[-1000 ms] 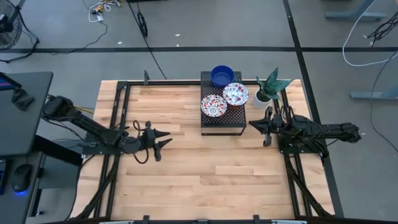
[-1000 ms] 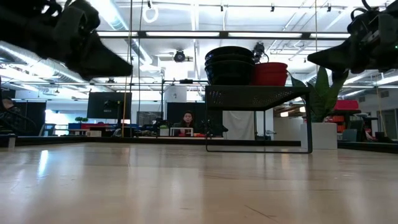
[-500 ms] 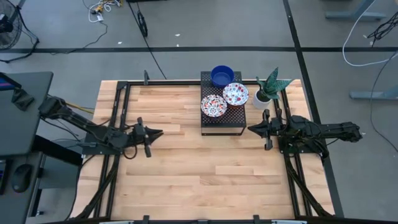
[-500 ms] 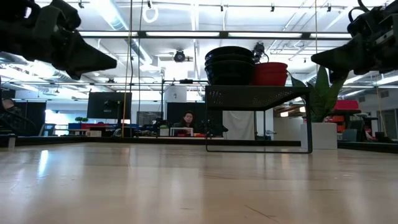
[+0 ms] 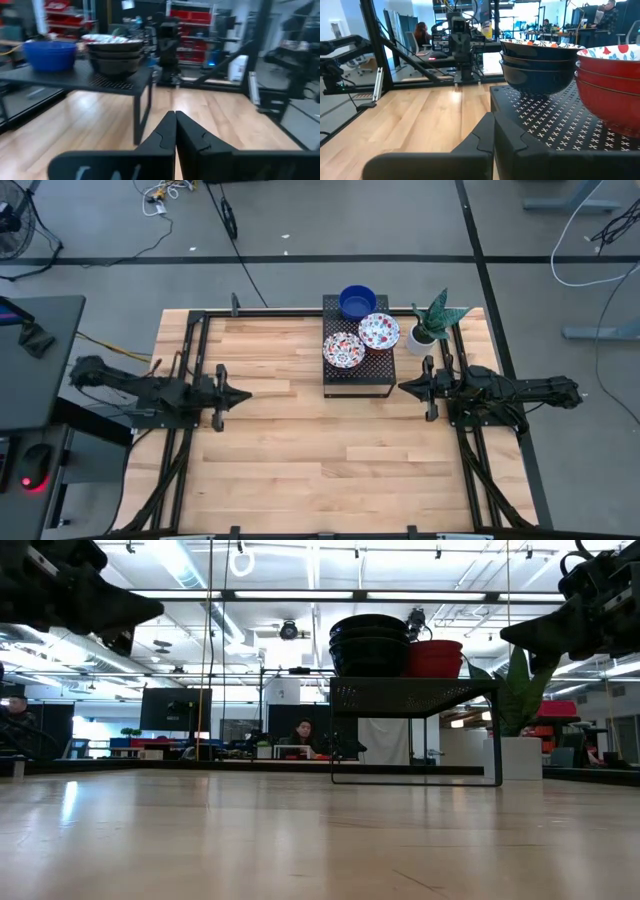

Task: Pick & Place Mini bowls
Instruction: Return to Home Position

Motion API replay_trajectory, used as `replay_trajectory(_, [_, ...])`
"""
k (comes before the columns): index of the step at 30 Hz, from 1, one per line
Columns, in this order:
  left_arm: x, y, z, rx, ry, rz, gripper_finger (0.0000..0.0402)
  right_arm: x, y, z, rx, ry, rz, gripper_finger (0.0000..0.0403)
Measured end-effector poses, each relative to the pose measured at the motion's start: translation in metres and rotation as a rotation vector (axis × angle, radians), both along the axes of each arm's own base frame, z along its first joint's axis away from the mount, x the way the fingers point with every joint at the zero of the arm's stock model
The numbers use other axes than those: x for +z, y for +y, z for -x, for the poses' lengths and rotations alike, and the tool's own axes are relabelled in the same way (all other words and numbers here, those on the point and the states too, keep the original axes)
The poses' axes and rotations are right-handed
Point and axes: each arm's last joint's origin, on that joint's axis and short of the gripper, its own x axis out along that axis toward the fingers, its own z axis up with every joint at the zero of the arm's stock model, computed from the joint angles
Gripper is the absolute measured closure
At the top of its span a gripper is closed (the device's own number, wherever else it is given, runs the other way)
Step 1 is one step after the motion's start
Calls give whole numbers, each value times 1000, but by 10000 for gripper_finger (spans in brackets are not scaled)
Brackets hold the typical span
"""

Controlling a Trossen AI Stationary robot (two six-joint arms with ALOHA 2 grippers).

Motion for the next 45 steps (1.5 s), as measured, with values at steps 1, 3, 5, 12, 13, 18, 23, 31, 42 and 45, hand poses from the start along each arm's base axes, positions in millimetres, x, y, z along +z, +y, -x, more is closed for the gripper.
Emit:
replay_trajectory(1, [1,2,0,-17,-6,-7,399,0,0,0,0,0,0,394])
replay_trajectory(3, [1,7,1,-24,-9,-22,399,0,0,0,0,0,0,394])
replay_trajectory(5, [0,12,2,-27,-6,-26,399,0,0,0,0,0,0,394])
replay_trajectory(12, [-3,23,4,-57,-57,-32,400,0,0,0,0,0,0,394])
replay_trajectory(13, [-7,23,4,-59,-65,-31,400,0,0,0,-1,0,1,394])
replay_trajectory(18, [-7,23,5,-58,-61,-48,400,0,0,0,-1,0,1,394])
replay_trajectory(23, [-7,23,8,-48,-76,-95,401,0,0,0,-1,-1,1,394])
replay_trajectory(31, [-12,21,8,-140,-22,-176,397,0,0,0,-1,-2,3,394])
replay_trajectory(42, [-17,22,6,-109,34,-127,393,0,0,0,-1,-2,2,394])
replay_trajectory(45, [-19,23,5,-73,57,-42,393,0,0,0,-1,-2,0,394])
